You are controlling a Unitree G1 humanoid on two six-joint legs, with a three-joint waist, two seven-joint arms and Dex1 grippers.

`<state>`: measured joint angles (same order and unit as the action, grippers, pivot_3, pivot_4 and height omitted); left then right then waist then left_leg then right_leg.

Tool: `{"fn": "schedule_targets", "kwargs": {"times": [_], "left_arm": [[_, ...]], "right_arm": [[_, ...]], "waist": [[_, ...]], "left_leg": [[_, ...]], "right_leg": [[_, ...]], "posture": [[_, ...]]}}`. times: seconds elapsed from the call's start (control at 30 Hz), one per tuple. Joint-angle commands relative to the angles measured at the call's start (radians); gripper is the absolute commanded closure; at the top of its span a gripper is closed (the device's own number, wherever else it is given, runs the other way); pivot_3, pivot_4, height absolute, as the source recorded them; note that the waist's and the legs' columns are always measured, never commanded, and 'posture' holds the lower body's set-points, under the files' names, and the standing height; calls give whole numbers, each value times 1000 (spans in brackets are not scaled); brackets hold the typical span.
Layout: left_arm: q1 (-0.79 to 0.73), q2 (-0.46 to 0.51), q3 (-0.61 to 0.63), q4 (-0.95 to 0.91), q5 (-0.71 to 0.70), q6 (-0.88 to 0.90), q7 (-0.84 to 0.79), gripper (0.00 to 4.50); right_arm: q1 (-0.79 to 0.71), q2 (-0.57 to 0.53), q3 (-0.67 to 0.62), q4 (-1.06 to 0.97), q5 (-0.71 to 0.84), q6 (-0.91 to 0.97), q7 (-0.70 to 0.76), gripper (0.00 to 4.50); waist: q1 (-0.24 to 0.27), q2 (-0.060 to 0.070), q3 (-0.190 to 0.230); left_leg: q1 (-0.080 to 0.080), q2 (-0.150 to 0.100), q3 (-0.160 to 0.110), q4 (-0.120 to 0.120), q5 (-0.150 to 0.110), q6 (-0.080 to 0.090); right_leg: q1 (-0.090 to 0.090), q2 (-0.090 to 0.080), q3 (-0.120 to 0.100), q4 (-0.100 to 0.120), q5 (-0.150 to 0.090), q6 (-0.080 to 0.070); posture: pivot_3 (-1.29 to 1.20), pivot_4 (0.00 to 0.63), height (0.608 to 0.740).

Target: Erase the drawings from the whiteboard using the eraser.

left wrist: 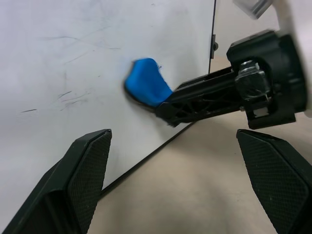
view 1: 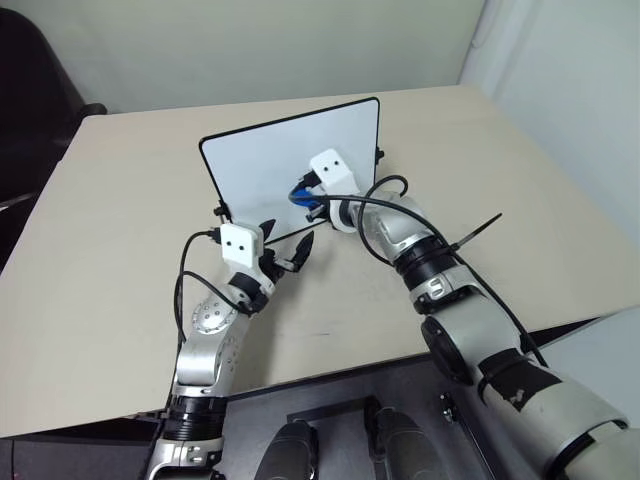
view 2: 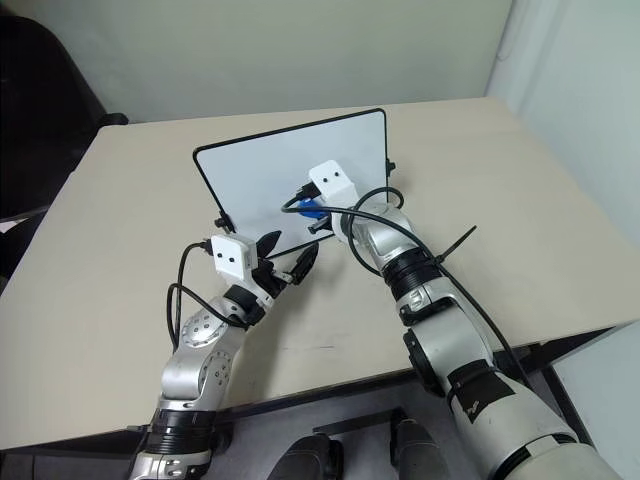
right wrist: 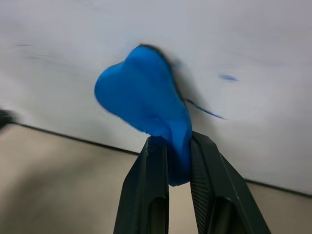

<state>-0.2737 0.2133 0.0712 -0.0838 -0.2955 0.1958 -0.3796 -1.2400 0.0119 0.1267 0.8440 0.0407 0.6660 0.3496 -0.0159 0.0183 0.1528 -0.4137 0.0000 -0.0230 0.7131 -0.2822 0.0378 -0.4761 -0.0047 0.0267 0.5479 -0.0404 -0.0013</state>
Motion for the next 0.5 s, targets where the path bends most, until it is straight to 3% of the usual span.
{"fn": "schedule_targets", "kwargs": {"times": [0.03,0.4,0.5], "left_arm": [[-8,-2,5,-38,-1,-21,3,0],[-13,3,2,-39,1,-20,-3,0],[-16,1,0,-36,4,-22,-1,0]], "right_arm": [[-59,-32,-82,43,14,-46,-82,4173],[-66,-23,-87,69,2,-53,-79,4173],[-46,-9,-32,4,-5,-35,8,4173]], "waist": [[1,0,0],[0,0,0],[-3,0,0]], "left_leg": [[0,0,0,0,0,0],[0,1,0,1,2,0],[0,0,0,1,2,-1]], "right_leg": [[0,0,0,0,0,-1],[-1,0,0,0,4,-1],[-1,0,0,0,4,-1]], "posture": [[0,150,740],[0,150,740],[0,150,740]]}}
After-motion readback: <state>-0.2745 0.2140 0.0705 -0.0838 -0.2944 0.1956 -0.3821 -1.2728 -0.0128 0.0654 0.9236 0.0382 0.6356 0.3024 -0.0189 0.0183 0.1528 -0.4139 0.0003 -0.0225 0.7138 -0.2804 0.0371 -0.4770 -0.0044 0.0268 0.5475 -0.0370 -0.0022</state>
